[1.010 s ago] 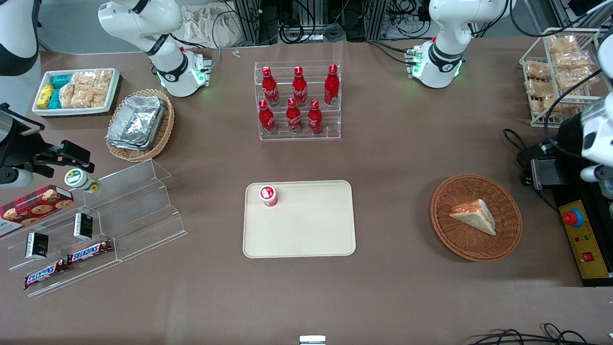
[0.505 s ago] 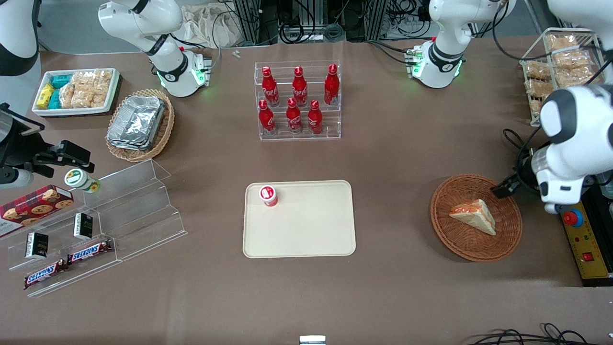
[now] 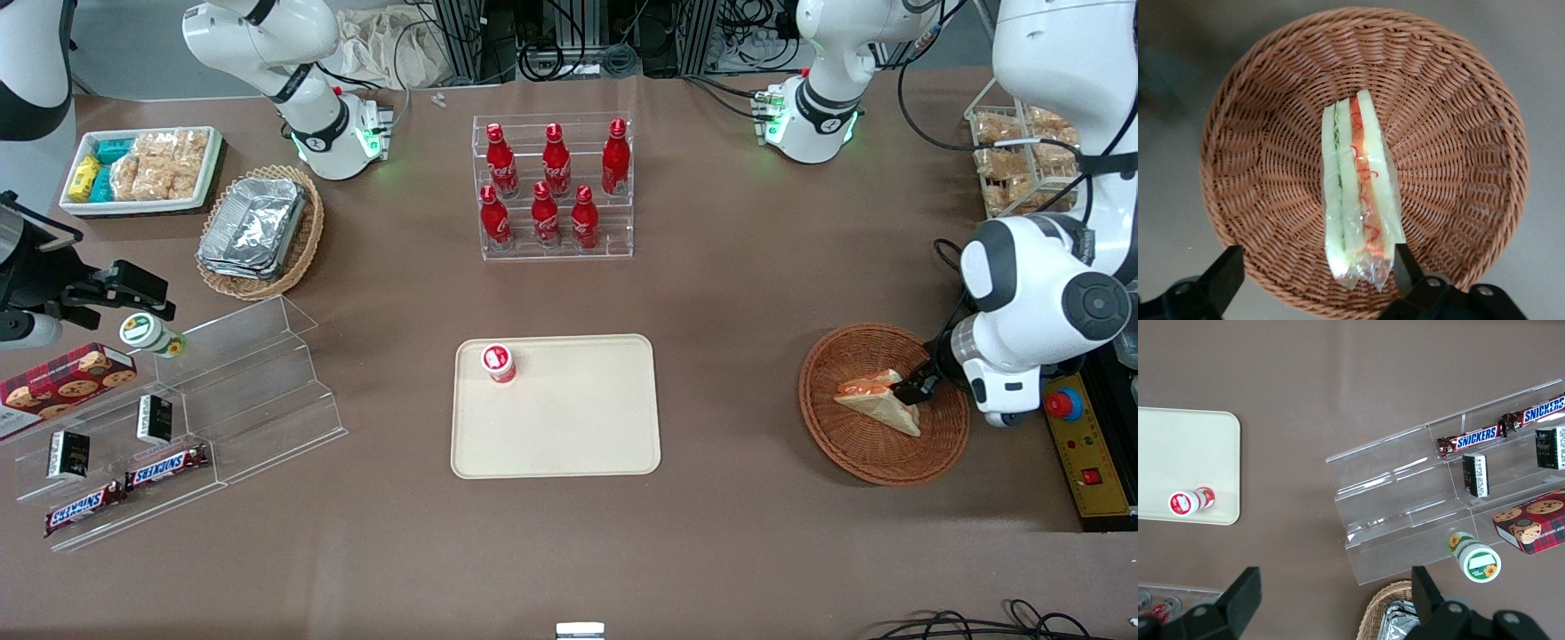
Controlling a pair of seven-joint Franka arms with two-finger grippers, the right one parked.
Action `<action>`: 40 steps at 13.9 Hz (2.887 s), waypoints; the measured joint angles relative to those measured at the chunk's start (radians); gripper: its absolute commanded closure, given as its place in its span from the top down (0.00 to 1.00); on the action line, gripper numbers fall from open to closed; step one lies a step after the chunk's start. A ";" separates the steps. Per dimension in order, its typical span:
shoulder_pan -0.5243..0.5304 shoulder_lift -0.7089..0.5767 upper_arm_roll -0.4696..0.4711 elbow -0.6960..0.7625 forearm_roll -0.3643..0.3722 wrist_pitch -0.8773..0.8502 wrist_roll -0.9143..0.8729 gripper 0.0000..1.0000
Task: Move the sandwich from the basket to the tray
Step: 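Lower the open left gripper around the wrapped sandwich and close it, then lift the sandwich up out of the basket with the left gripper, then carry the sandwich over the cream tray and lower it onto it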
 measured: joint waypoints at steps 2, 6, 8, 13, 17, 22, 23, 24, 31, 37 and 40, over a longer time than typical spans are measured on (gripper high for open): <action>-0.001 0.033 -0.002 -0.001 0.000 0.027 -0.015 1.00; -0.001 0.083 -0.003 0.000 0.000 0.066 -0.037 1.00; -0.001 0.089 -0.004 0.000 0.000 0.076 -0.039 0.98; -0.011 0.098 -0.006 0.001 -0.001 0.098 -0.057 0.05; -0.014 0.087 -0.006 0.014 -0.001 0.095 -0.058 0.00; -0.015 -0.094 -0.007 0.101 0.000 -0.195 0.151 0.00; -0.017 -0.130 -0.013 0.124 -0.001 -0.257 0.213 0.00; -0.019 -0.155 -0.031 0.138 -0.001 -0.298 0.272 0.00; -0.063 -0.123 -0.364 0.150 -0.001 -0.328 0.321 0.00; -0.245 0.113 -0.412 0.282 0.109 -0.196 0.310 0.00; -0.323 0.272 -0.410 0.404 0.158 -0.176 0.272 0.00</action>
